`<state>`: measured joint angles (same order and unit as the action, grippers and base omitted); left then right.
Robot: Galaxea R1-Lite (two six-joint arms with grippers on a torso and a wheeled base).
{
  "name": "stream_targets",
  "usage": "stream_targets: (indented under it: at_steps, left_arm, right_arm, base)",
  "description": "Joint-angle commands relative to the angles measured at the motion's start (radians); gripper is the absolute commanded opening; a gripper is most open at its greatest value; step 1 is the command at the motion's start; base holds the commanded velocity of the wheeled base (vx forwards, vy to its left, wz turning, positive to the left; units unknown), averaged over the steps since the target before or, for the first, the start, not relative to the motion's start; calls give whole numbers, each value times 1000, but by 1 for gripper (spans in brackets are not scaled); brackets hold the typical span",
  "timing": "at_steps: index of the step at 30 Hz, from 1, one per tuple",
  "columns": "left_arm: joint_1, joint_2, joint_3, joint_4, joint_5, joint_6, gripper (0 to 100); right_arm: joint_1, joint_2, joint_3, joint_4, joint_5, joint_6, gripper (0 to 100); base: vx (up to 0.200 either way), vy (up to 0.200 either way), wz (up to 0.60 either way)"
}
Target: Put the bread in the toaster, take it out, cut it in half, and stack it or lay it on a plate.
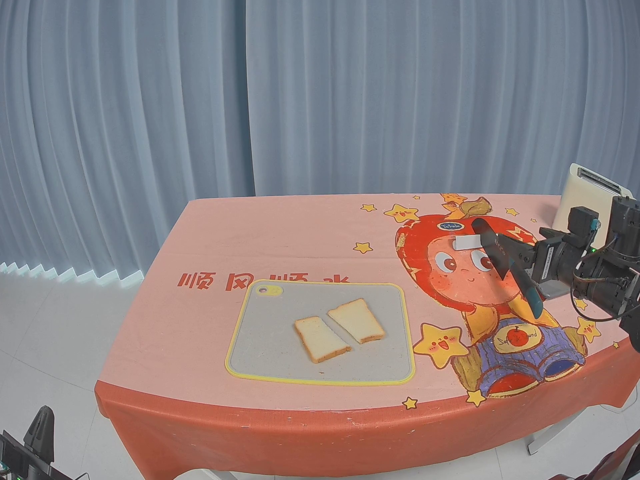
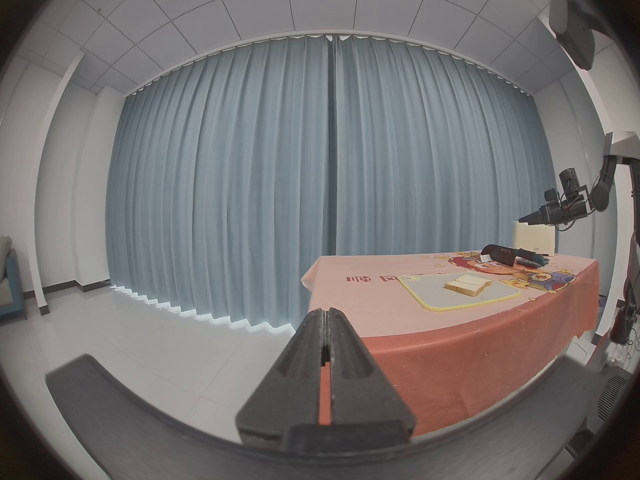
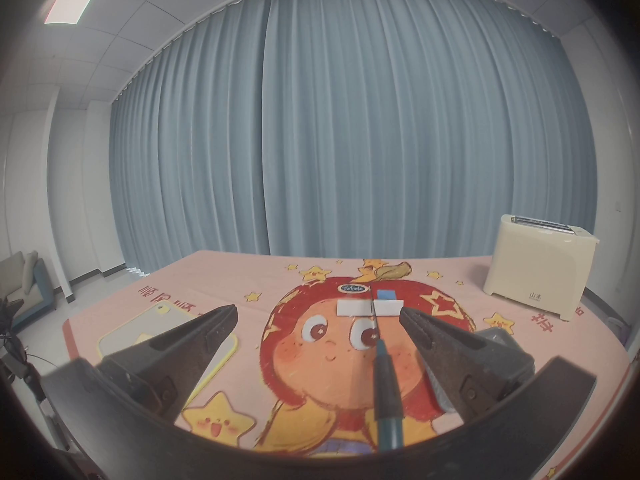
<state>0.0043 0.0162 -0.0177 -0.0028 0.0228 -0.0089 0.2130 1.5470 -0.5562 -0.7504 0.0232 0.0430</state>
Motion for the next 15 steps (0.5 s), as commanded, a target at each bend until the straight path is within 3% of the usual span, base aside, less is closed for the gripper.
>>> stream_targets:
  at_steps: [1,15]
  left_arm:
    - [0,-16,18,0,0,0,0]
    - [0,-16,18,0,0,0,0]
  right_arm:
    - [65,-51,13,63,1,6,100]
    - [108,-74,24,88,0,8,100]
  base:
    - [0,0,0]
    - [0,0,0]
